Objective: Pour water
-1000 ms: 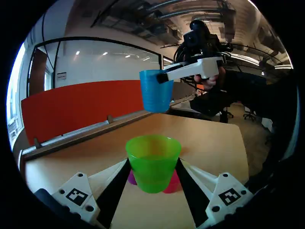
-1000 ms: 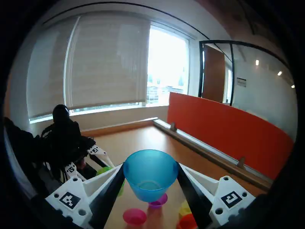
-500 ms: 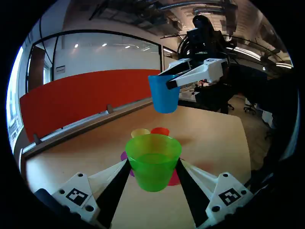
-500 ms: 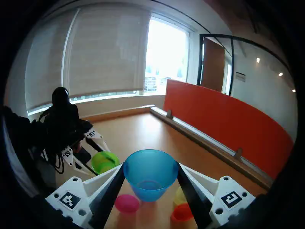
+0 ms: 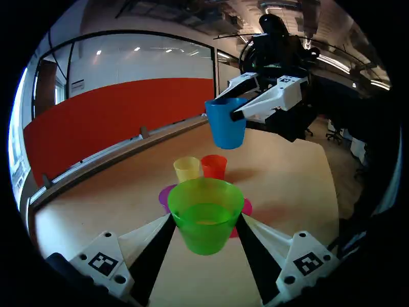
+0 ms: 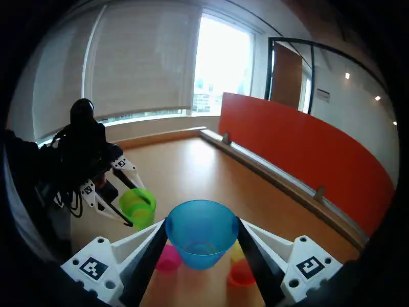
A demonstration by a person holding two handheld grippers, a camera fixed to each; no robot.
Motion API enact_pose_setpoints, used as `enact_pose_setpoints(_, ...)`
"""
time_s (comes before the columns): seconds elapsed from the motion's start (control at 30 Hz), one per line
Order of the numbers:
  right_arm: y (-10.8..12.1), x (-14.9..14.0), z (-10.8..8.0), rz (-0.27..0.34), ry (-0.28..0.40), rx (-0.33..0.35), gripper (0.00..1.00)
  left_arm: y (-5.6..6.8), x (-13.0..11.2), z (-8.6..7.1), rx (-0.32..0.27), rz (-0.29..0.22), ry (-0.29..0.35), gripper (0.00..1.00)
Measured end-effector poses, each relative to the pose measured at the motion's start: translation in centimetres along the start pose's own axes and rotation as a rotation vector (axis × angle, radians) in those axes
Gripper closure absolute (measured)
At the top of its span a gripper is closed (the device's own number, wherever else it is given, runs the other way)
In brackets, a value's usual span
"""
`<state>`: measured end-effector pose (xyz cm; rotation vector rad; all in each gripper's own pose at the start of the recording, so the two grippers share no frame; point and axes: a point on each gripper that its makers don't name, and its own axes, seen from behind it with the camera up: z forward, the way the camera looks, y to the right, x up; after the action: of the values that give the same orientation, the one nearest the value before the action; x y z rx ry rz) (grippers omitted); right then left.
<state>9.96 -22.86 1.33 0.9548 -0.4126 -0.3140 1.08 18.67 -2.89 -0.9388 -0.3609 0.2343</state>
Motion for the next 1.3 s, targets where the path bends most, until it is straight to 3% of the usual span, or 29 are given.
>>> enact_pose_setpoints(0.97, 0.5, -8.6, 2.7, 0.039, -0.146, 0.058, 0.07, -0.1, -5.3, 2.3, -0.041, 0.008, -0.163, 0.18)
enact_pose_setpoints(1.3, 0.5, -10.5, 3.3, 0.024, -0.183, 0.069, 0.07, 0.1, -6.8, 2.9, -0.059, 0.013, -0.204, 0.18)
